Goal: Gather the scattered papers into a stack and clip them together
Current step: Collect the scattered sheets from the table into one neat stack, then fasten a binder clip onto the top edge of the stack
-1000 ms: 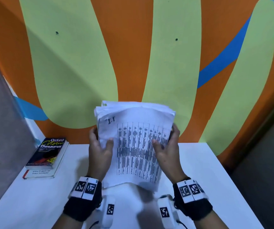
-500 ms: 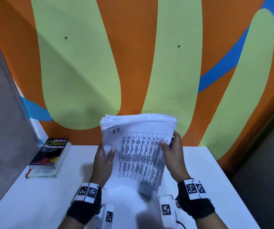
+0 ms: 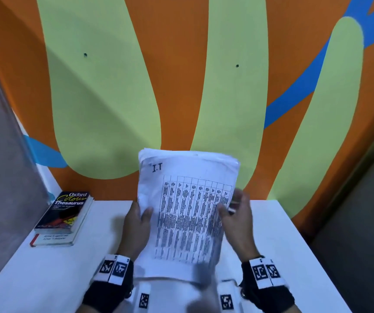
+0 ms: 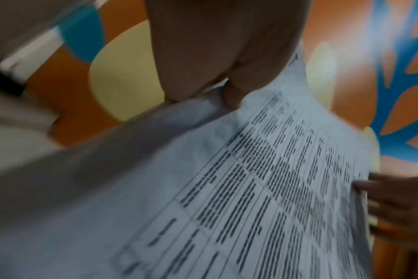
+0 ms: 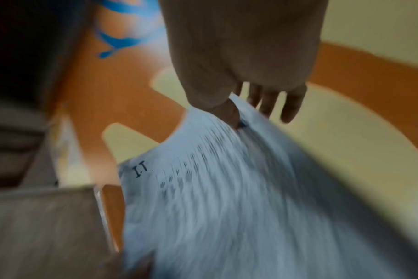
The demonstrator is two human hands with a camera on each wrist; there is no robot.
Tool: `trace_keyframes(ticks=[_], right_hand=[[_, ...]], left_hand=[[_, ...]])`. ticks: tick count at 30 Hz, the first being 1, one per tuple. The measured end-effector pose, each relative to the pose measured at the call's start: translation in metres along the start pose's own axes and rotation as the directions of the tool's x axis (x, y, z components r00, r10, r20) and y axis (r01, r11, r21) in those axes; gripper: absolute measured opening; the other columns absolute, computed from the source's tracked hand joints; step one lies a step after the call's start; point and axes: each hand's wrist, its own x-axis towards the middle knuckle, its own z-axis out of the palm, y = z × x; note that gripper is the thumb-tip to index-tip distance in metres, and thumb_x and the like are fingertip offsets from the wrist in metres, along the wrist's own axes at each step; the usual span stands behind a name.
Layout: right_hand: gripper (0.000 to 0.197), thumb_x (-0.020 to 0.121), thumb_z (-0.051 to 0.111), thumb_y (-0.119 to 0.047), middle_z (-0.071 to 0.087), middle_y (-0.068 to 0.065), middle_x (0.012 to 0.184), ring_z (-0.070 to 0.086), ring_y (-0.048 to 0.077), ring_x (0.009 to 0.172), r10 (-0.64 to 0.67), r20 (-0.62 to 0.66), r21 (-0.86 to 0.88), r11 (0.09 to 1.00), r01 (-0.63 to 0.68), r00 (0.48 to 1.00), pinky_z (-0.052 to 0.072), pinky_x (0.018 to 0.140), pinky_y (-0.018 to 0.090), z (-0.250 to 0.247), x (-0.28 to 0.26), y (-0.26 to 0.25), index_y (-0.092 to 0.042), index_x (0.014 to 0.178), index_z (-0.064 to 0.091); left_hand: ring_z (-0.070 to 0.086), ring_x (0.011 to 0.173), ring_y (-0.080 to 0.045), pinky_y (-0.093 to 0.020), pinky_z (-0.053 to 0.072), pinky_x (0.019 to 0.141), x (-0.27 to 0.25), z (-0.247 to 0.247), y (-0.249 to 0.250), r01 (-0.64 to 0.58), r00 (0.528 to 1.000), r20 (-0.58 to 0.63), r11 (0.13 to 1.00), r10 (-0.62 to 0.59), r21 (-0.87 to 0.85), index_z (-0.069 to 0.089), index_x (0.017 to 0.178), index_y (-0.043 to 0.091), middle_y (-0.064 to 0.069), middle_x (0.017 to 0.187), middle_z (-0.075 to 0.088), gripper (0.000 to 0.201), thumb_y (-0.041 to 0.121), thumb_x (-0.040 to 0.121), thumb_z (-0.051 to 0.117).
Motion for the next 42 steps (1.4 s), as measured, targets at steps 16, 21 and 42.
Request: trace_keyframes(ticks=[16, 21, 42], right_hand=[[0.027, 0.078, 0.068, 0.007, 0.076, -0.005, 0.087, 0.069, 0.014, 0.081, -0.145, 0.239, 0.090, 0.988, 0.126, 0.960, 0.052, 0.074, 0.028, -0.040, 0.038, -0.020, -0.017, 0.092, 0.071], [0.025, 0.082, 0.063, 0.009, 0.076, -0.010, 0.090, 0.070, 0.006, 0.080, 0.014, 0.189, 0.270, 0.961, -0.065, 0.982, 0.053, 0.068, 0.017, -0.043, 0.023, 0.015, 0.002, 0.106, 0.066], [0.013, 0.088, 0.058, -0.005, 0.055, -0.006, 0.078, 0.055, -0.008, 0.067, 0.059, 0.084, 0.005, 0.998, -0.060, 0.995, 0.040, 0.060, 0.001, -0.021, -0.026, 0.089, -0.002, 0.100, 0.053]], left_hand=[[0.042, 0.123, -0.023, -0.041, 0.037, 0.100, 0.005, -0.062, 0.016, -0.020, 0.940, -0.329, 0.979, 0.088, 0.204, 0.034, 0.138, 0.015, -0.011, 0.135, 0.044, 0.082, 0.021, 0.071, 0.081], [0.052, 0.124, -0.024, -0.034, 0.045, 0.096, 0.004, -0.066, -0.028, 0.170, 0.982, -0.034, 0.953, -0.184, -0.250, 0.043, 0.134, 0.015, -0.008, 0.132, 0.058, 0.060, 0.019, 0.081, 0.072], [0.054, 0.112, -0.019, -0.030, 0.040, 0.095, -0.020, -0.027, -0.064, 0.135, 0.970, -0.175, 0.973, -0.168, -0.185, 0.046, 0.132, 0.007, -0.006, 0.122, 0.059, 0.052, -0.009, 0.084, 0.058]])
